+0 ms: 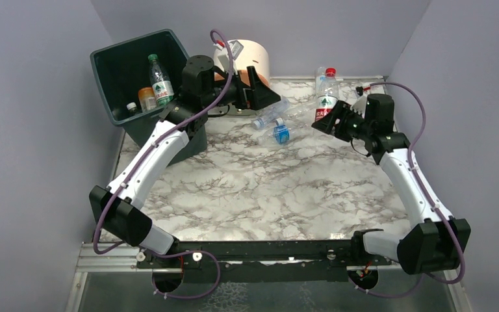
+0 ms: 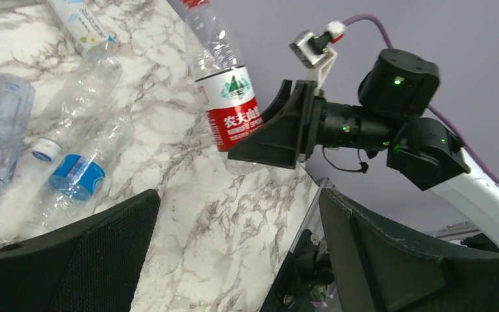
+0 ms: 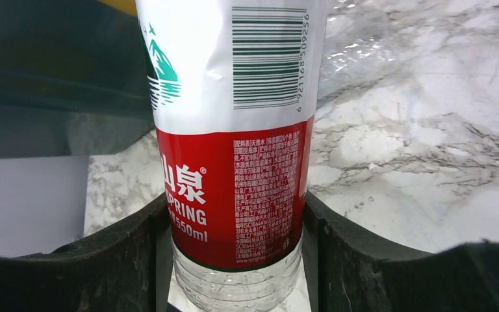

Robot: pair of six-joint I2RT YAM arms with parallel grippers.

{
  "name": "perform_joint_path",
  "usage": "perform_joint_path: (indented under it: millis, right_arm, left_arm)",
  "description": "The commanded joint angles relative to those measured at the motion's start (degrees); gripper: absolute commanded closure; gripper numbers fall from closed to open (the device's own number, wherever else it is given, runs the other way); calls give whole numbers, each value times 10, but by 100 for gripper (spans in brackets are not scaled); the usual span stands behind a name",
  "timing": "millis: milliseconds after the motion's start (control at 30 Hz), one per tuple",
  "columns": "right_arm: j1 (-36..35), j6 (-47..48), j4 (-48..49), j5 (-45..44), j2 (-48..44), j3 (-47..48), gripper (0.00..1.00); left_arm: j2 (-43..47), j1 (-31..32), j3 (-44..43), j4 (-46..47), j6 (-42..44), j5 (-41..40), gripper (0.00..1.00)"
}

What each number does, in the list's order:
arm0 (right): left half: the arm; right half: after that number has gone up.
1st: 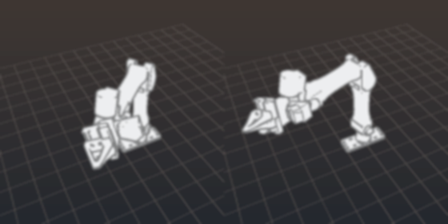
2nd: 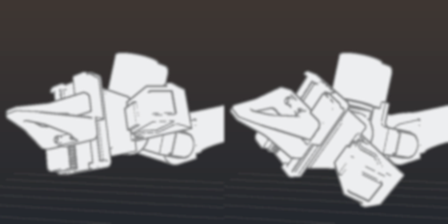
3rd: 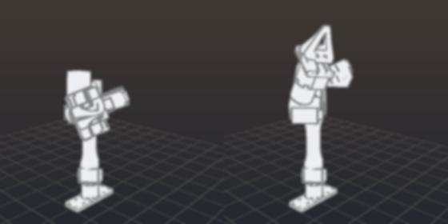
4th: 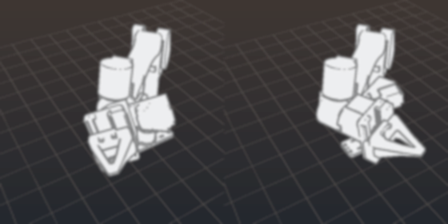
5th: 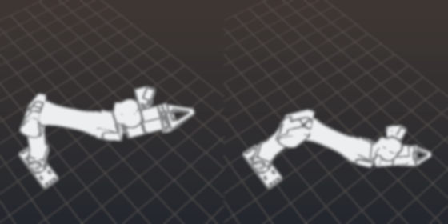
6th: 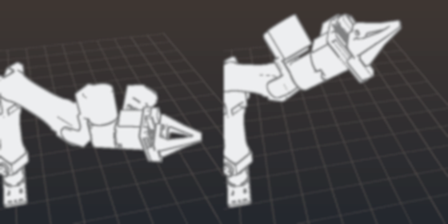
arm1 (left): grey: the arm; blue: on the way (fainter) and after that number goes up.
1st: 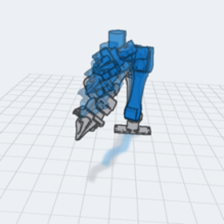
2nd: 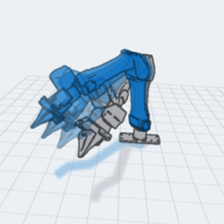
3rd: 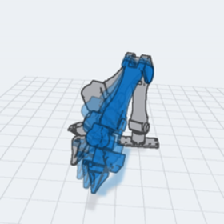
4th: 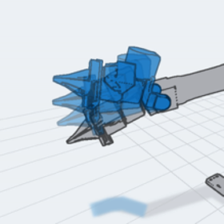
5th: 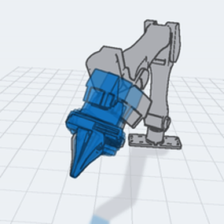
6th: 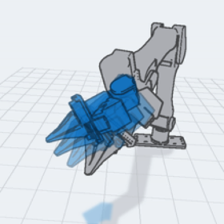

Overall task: Put the plastic bottles in the bin
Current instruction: Pick up the plastic bottle at the center of the board.

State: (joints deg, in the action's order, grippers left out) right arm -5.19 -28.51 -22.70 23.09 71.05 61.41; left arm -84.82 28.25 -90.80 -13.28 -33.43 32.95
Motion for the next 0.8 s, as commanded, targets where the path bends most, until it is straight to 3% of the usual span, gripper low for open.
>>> perform_joint_path:
  millis: [0, 767]
  right_arm:
    - [-1, 15, 30, 74, -49, -15, 53]
    - [-7, 36, 149, 238, -133, -35, 53]
  left_arm:
    - [-9, 6, 25, 50, -25, 28, 1]
    - [9, 17, 14, 101, -58, 63, 1]
